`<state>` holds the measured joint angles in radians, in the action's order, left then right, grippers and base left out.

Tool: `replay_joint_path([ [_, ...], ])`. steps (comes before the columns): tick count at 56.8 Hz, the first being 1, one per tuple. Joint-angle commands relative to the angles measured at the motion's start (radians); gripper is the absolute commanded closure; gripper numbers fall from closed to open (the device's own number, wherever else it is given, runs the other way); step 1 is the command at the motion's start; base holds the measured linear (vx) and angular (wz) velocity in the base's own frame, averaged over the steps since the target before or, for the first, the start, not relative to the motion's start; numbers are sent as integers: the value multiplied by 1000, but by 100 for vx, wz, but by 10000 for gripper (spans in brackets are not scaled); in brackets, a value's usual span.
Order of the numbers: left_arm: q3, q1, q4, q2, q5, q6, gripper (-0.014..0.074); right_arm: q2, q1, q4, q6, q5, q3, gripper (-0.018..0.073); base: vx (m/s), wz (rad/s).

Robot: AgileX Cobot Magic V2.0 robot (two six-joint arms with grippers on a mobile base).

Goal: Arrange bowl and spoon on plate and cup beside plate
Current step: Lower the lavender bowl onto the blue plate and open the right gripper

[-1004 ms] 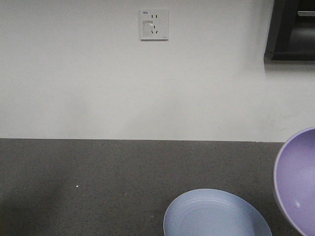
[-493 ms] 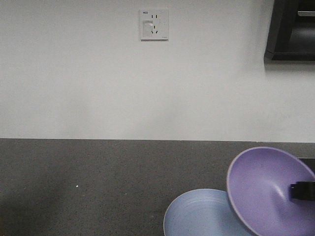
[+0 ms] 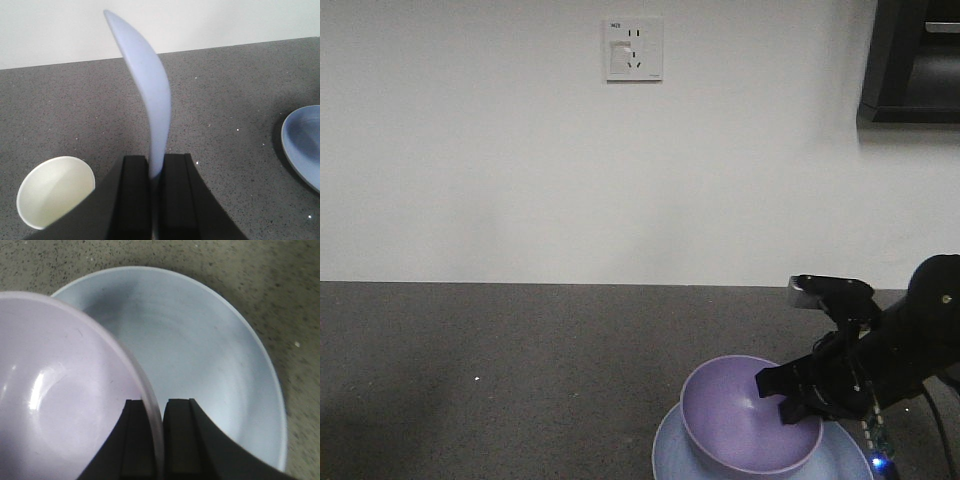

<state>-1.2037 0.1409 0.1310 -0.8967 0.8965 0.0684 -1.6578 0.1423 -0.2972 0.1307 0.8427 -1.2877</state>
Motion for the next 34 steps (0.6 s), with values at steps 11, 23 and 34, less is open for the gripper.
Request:
replay_joint_path([
  [11, -28, 6, 17, 6, -64, 1, 603, -66, 3, -66, 26, -84, -51, 566, 0, 0],
  [23, -28, 6, 17, 6, -59, 1, 603, -78, 3, -71, 26, -80, -53, 480, 0, 0],
  [34, -28, 6, 17, 6, -57, 1, 603, -78, 3, -71, 49, -53, -52, 268, 0, 0],
])
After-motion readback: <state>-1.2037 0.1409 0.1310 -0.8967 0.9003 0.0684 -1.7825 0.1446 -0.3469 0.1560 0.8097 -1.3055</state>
